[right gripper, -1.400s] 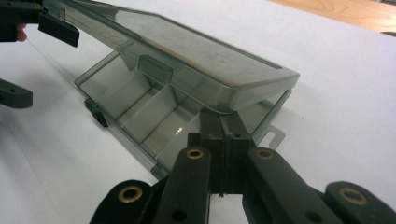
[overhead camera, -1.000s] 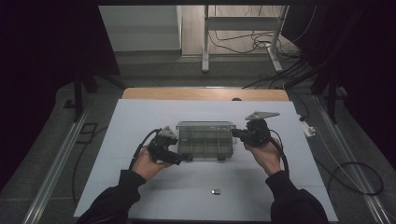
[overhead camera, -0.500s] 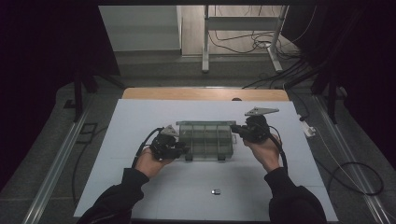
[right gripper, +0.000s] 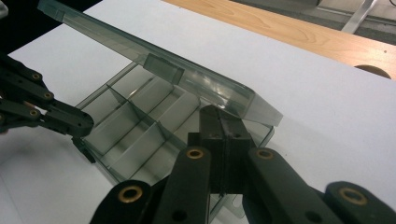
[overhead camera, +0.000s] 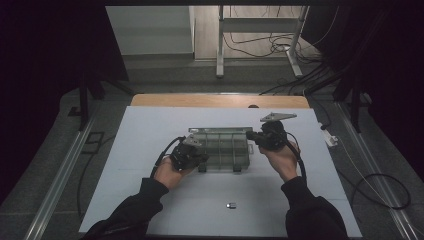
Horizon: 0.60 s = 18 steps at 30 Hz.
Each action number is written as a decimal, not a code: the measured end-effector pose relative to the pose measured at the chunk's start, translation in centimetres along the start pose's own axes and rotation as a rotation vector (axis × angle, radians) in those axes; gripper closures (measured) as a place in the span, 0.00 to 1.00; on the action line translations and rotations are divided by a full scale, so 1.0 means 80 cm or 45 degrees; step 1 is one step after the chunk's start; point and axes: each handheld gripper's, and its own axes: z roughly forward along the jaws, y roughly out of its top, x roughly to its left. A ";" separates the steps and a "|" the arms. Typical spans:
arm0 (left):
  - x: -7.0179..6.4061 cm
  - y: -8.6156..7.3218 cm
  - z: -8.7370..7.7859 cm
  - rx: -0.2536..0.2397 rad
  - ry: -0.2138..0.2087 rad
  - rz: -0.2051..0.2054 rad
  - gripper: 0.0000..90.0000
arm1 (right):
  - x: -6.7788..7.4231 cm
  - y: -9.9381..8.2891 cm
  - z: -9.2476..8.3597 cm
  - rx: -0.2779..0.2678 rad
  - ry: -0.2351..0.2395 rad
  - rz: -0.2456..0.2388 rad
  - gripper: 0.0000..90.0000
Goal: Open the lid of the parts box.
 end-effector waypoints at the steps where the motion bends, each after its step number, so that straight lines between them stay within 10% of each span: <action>1: -0.001 0.001 0.004 0.007 0.001 0.004 0.99 | 0.000 0.000 0.000 0.000 0.000 0.001 0.99; 18: -0.007 0.000 0.016 0.018 0.025 0.044 0.99 | -0.006 0.008 0.014 -0.008 -0.009 0.012 0.99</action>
